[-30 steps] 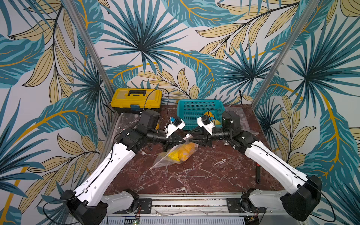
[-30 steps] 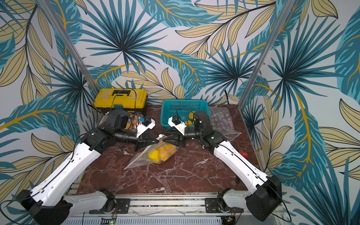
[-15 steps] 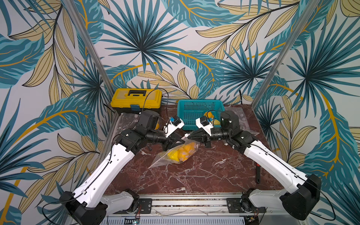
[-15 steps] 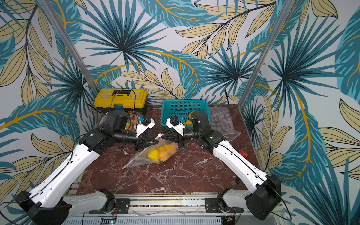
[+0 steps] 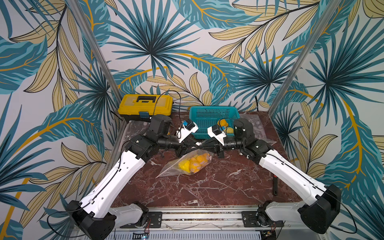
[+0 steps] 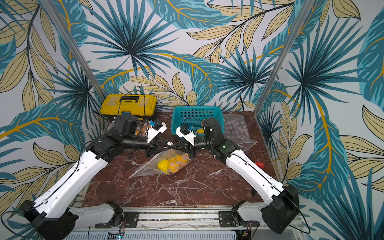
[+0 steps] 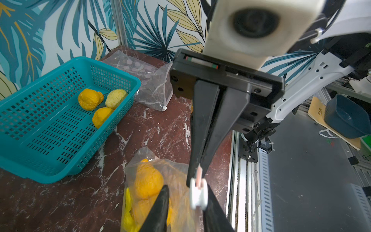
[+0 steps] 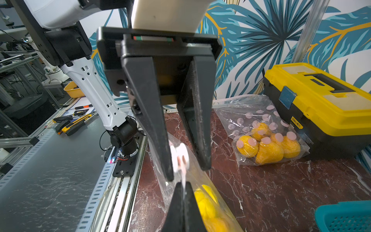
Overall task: Open the zip-top bag and take out the pear
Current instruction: Unzip the zipper on the zipper food storage bag.
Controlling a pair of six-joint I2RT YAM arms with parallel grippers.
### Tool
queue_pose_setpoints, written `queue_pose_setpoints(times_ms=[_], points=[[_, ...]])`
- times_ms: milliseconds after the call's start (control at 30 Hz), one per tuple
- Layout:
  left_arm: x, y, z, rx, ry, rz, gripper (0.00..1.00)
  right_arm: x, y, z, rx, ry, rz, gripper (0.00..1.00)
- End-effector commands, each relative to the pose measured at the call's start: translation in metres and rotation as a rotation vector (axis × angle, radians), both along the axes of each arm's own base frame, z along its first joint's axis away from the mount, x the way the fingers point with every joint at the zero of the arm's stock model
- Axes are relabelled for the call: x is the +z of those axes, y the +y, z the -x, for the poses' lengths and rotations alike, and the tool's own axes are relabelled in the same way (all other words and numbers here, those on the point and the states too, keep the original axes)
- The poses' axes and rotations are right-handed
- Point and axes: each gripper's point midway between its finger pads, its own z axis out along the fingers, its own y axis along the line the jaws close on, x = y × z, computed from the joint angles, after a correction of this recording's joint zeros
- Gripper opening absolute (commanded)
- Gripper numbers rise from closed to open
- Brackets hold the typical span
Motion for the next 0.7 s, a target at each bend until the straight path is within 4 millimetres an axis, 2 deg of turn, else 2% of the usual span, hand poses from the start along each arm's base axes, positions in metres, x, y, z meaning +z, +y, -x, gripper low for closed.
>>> queue_pose_setpoints(times_ms=[0,133,300,667], points=[[0.009,-0.003,0.006,-0.031,-0.032,0.029,0.2,0.002,0.002,0.002,0.009,-0.001,0.002,0.0],[0.005,-0.001,0.007,-0.033,-0.033,0.024,0.1,0.002,0.0,0.0,-0.011,-0.007,0.008,0.0],[-0.006,0.007,0.006,0.008,-0.058,-0.016,0.09,0.005,-0.009,-0.008,-0.115,-0.058,0.013,0.0],[-0.043,0.035,-0.004,0.119,-0.021,-0.1,0.08,0.016,-0.061,-0.032,-0.488,-0.194,0.009,0.0]])
